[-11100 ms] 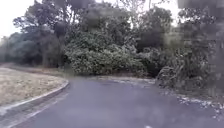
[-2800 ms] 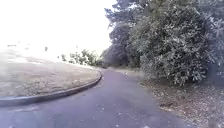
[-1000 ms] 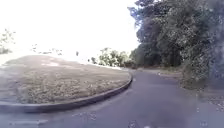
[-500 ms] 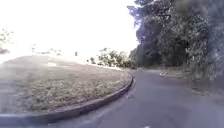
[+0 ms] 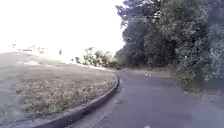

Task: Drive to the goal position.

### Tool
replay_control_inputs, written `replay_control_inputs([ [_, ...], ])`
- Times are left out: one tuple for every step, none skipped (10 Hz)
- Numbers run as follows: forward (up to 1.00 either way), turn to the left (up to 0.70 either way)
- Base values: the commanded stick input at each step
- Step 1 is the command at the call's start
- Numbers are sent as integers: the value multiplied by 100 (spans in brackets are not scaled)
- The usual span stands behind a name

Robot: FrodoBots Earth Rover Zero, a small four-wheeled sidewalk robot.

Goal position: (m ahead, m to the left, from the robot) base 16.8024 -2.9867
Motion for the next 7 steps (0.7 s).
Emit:
replay_control_inputs([
  [100, -40],
  [100, -40],
  [100, -40],
  [100, -40],
  [100, -13],
  [100, 0],
  [100, 0],
])
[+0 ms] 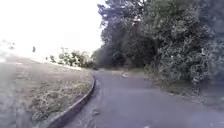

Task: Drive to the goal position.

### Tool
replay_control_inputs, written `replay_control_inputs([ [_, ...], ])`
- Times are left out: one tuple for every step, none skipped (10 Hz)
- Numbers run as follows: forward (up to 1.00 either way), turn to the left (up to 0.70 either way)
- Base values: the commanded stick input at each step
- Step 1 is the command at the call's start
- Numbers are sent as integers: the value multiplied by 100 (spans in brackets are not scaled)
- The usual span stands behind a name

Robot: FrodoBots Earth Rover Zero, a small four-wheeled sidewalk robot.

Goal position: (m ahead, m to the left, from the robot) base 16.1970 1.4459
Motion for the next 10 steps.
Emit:
replay_control_inputs([
  [100, 0],
  [100, 0],
  [100, 0],
  [100, 0],
  [100, 0],
  [100, 0],
  [100, 0],
  [100, 0],
  [100, 0],
  [100, 3],
])
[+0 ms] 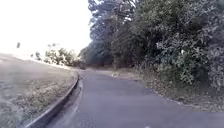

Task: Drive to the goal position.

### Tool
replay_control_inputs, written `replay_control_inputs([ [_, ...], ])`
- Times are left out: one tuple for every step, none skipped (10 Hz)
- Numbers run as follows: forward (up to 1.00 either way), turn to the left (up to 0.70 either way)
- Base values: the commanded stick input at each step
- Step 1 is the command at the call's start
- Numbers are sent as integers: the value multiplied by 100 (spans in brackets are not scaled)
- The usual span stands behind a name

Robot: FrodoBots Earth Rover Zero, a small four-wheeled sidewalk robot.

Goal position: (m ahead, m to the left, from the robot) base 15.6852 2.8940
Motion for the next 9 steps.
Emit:
replay_control_inputs([
  [100, 40],
  [100, 40],
  [100, 40],
  [100, 40],
  [100, 0],
  [100, 0],
  [100, 0],
  [100, 0],
  [100, 0],
])
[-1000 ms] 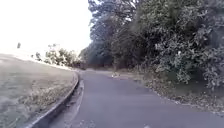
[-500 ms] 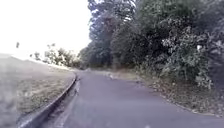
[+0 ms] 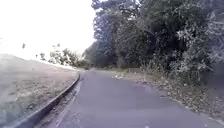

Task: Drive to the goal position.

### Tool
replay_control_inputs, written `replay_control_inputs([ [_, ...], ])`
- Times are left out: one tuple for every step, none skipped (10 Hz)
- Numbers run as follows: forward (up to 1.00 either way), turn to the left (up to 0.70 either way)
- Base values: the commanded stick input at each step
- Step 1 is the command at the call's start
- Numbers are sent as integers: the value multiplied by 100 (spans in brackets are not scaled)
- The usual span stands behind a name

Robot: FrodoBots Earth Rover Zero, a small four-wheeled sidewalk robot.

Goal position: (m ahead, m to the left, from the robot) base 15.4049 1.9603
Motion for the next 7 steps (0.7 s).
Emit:
replay_control_inputs([
  [100, 0],
  [100, 40],
  [100, 40],
  [100, 40],
  [100, 0],
  [100, 0],
  [100, 0],
])
